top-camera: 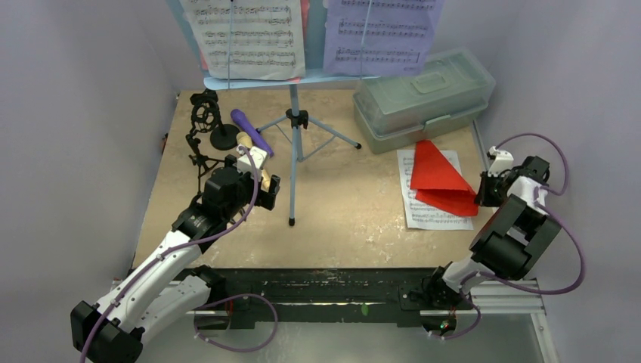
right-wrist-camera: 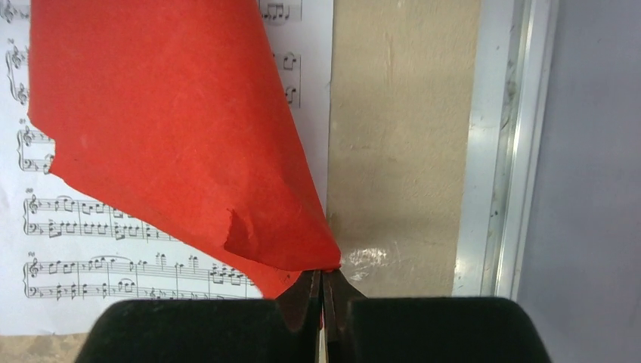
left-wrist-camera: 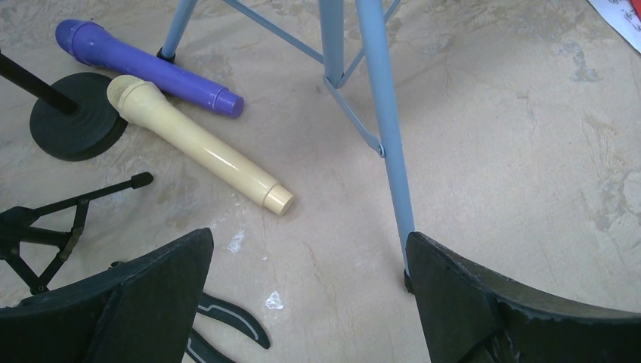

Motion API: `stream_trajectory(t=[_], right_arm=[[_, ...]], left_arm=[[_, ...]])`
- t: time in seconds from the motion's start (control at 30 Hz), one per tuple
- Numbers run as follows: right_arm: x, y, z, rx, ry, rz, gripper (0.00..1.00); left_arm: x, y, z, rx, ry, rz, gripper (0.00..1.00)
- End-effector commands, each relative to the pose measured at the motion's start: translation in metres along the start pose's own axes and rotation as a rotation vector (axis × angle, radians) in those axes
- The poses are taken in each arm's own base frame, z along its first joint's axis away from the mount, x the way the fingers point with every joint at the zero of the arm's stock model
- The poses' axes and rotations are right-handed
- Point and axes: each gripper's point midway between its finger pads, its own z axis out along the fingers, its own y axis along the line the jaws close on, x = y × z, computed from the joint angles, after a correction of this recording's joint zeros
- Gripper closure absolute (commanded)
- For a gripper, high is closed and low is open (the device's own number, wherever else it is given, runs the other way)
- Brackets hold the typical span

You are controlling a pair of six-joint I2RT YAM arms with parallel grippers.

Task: Pack up the instrument practice props
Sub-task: Place the sheet music at the center of the board.

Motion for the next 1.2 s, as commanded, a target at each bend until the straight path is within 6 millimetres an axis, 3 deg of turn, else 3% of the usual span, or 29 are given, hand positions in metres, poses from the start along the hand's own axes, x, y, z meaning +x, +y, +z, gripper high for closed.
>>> stream_trajectory(t=[0.0, 0.4, 0.8, 1.07, 1.1, 1.17], right_arm=[[0.009, 0.01, -0.003, -0.063, 0.007, -0.031, 0.96], [0.0, -0.001, 0.0, -0.024, -0.027, -0.077, 0.72], [-0.042, 0.0, 0.001, -0.08, -0.114, -0.112, 0.52], [-0.053, 0.006, 0.014, -0.134, -0.116, -0.104, 0.54], [-0.052, 0.005, 0.015, -0.133, -0.112, -0.098, 0.57], [-0.049, 0.003, 0.019, -0.128, -0.1, -0.084, 0.75]], left_arm=[[-0.011, 0.0, -0.001, 0.007, -0.039, -0.008, 0.0], [-0.009, 0.0, 0.001, 0.007, -0.029, -0.007, 0.0], [-0.008, -0.001, 0.002, 0.008, -0.025, -0.007, 0.0], [-0.007, 0.0, 0.003, 0.004, -0.02, -0.007, 0.0], [-0.006, 0.0, 0.003, 0.003, -0.02, -0.007, 0.0], [-0.006, 0.0, 0.003, 0.003, -0.019, -0.007, 0.0]])
